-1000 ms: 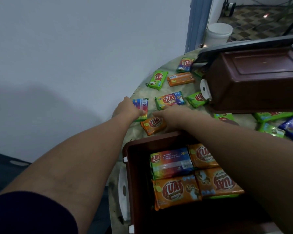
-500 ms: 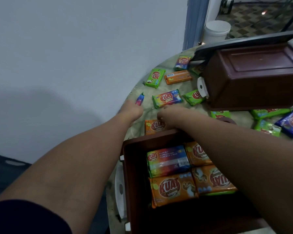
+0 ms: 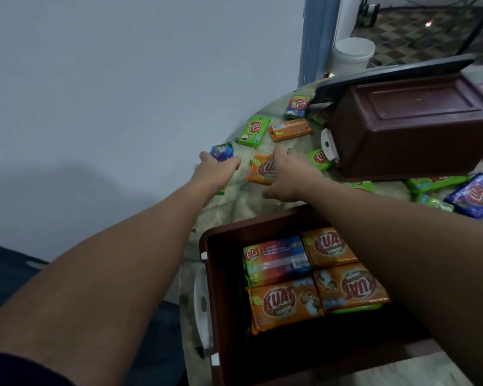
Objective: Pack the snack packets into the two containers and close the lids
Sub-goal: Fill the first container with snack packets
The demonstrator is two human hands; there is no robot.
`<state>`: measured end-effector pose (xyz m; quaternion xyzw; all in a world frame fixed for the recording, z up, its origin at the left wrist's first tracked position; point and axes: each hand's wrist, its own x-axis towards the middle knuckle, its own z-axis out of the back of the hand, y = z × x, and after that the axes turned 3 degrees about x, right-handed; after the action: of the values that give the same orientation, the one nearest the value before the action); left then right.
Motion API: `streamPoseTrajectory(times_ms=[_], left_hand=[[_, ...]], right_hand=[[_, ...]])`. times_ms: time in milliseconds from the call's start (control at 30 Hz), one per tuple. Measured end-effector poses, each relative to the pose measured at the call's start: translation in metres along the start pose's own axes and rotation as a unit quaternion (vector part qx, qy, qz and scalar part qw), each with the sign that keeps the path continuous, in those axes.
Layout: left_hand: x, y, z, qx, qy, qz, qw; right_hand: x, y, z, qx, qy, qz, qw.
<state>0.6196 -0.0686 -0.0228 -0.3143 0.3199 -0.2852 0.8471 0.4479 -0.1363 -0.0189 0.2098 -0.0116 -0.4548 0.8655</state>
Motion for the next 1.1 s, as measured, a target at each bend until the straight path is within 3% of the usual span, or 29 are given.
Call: streamPoseTrajectory(times_ms=[367,600,867,1100], left_hand=[[-0.058,-0.034,-0.008,0.098,-0.040,-0.180,0.978],[-0.114,-0.033,-0.017,0.160,-0.069,-0.248,0.953],[-0.187,0.008,-0.039,0.134,-0.032,-0.247,0.959],[-0.221,0.042,-0.057,0.146,-0.006,-0.218,0.965]], right_hand=[[-0.052,-0.021,0.039,0.069,-0.100,0.014,0.992],[-0.101,-0.035,0.048,0.098,-0.141,0.029,0.985],[-0.161,-0.056,0.031,0.076,-0.156,0.070,0.982],[-0.191,-0.071,0.017,0.018,-0.093,0.108,0.990]])
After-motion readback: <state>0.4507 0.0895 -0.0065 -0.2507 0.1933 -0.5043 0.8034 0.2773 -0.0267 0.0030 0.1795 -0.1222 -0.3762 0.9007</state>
